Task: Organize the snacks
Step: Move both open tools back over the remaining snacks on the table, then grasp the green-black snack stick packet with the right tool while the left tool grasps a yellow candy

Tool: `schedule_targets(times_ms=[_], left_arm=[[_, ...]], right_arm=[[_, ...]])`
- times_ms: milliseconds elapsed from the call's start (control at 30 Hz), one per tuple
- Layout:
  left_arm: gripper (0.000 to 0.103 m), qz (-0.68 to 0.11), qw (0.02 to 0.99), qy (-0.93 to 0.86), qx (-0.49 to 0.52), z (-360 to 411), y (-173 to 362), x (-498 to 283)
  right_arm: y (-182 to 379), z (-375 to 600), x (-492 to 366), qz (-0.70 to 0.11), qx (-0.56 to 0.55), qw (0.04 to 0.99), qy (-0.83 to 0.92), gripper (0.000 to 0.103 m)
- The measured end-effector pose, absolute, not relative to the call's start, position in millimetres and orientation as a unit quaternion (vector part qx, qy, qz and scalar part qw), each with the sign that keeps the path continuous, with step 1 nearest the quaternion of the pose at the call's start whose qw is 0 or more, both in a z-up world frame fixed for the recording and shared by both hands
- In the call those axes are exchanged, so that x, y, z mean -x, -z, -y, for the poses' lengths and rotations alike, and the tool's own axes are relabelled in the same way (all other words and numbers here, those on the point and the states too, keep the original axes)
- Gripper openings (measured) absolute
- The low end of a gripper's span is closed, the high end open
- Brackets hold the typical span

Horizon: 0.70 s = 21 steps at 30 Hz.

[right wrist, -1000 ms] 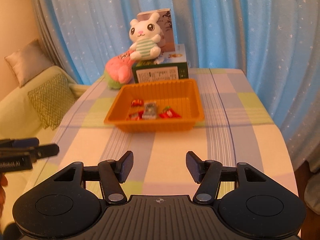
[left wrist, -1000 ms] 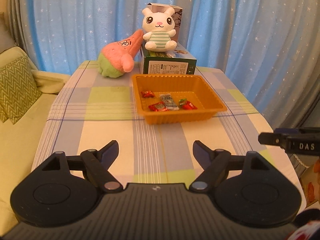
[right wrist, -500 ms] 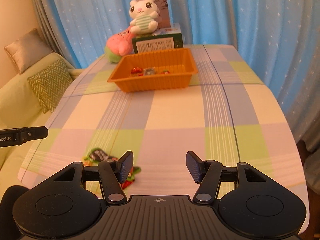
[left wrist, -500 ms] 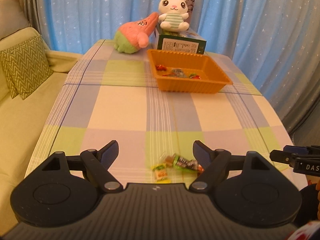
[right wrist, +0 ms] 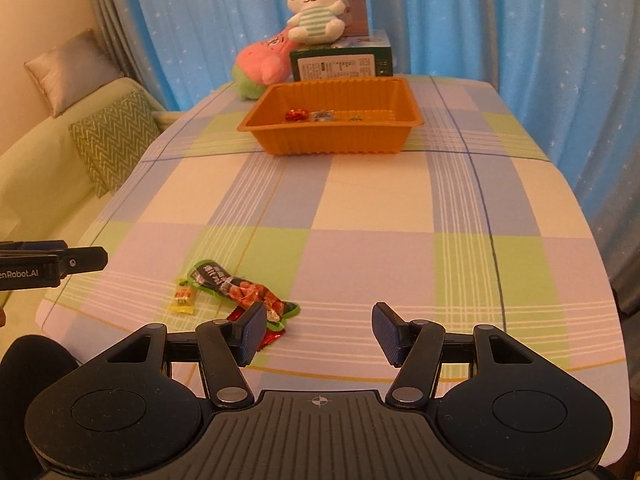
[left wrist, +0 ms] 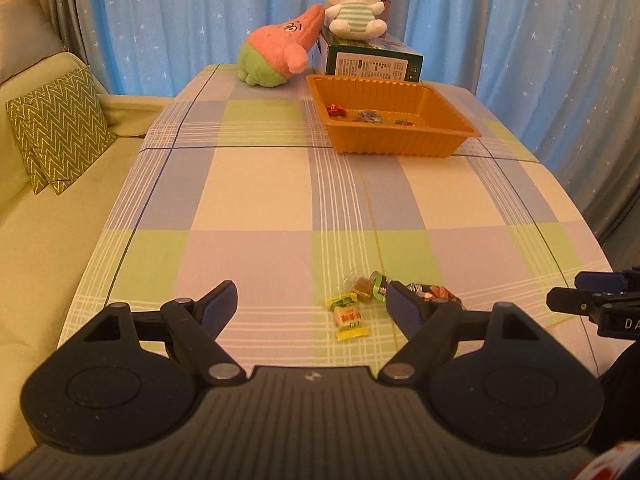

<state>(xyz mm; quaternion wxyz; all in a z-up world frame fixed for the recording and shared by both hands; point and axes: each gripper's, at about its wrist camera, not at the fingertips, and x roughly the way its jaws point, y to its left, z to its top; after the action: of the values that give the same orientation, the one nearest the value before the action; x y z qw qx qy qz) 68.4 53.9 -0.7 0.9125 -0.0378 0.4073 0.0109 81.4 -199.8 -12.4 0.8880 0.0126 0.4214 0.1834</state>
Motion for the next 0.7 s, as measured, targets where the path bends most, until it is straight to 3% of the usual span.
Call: schedule_targets(times_ms=[700], left_arm=[[0.079, -0.443, 0.896, 0.004, 0.039, -60.3, 37.5, -104.1]], right_arm=[[73.0, 128.7, -144.3, -0.447, 0.086, 0.835, -0.309, 0.058]])
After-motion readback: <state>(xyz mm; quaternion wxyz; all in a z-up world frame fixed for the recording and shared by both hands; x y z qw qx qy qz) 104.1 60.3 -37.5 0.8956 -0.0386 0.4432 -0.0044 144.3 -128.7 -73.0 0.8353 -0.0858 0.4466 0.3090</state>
